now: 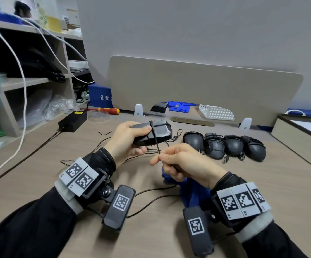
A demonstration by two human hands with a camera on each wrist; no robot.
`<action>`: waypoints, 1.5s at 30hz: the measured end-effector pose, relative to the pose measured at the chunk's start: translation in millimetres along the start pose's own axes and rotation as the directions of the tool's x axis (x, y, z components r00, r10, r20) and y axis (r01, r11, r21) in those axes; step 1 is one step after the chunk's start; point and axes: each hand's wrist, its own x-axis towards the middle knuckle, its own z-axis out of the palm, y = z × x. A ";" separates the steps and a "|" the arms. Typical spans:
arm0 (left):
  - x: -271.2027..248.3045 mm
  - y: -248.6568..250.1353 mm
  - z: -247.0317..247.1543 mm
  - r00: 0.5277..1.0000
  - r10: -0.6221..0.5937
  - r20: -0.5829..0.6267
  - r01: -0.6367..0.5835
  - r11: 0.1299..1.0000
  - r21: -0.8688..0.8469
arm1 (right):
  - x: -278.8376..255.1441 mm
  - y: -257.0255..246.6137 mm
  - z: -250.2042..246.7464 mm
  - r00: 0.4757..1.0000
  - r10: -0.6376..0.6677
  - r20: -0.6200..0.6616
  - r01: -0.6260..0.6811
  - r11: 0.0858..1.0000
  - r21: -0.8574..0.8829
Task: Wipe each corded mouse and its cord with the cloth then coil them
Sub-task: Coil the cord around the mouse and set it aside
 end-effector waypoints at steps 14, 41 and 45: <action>-18.1 13.2 0.3 0.888 0.052 0.457 -0.039 0.999 -0.037 | 1.7 0.9 -22.6 0.957 0.056 -0.285 -0.027 0.994 0.105; -4.0 6.1 -1.5 0.990 -0.036 -0.138 0.025 0.996 -0.080 | -0.8 -2.4 8.2 0.999 -0.017 0.036 0.019 0.999 -0.050; -5.2 8.9 -1.0 0.998 0.018 -0.066 -0.027 0.988 -0.152 | 0.6 0.3 2.1 0.999 0.032 0.002 -0.032 0.999 -0.020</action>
